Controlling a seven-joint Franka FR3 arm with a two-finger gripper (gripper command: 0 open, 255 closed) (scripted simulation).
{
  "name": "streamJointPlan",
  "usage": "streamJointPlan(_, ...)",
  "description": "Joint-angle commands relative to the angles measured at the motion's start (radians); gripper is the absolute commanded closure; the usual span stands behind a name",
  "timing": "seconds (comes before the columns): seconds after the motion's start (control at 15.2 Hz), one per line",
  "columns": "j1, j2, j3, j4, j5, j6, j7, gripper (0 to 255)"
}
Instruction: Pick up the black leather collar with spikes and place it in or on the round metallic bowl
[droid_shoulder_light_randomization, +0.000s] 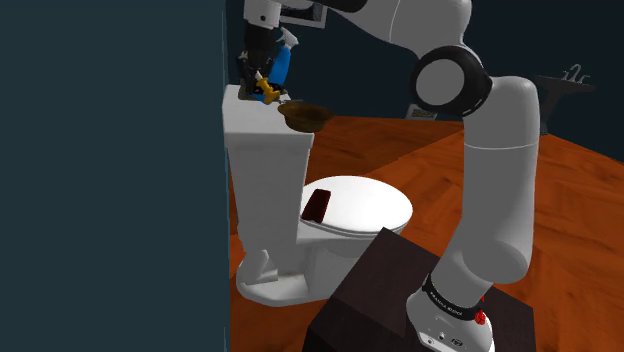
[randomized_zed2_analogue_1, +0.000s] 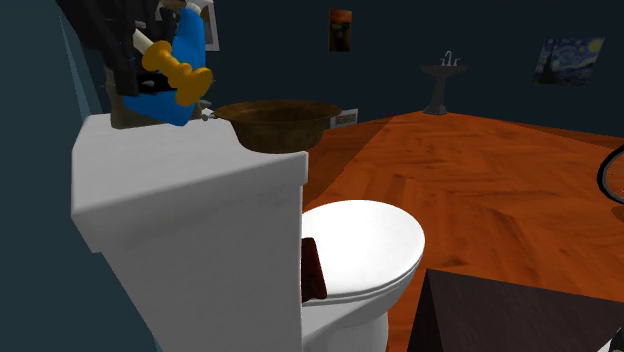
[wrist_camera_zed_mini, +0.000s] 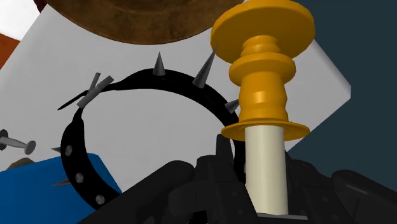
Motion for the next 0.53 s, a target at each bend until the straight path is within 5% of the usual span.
streamJointPlan(0.0, -0.001, 0.025, 0.000, 0.071, 0.000, -0.046, 0.000, 255)
streamJointPlan(0.46, 0.000, 0.139, 0.001, 0.347, -0.002, -0.208, 0.010, 255)
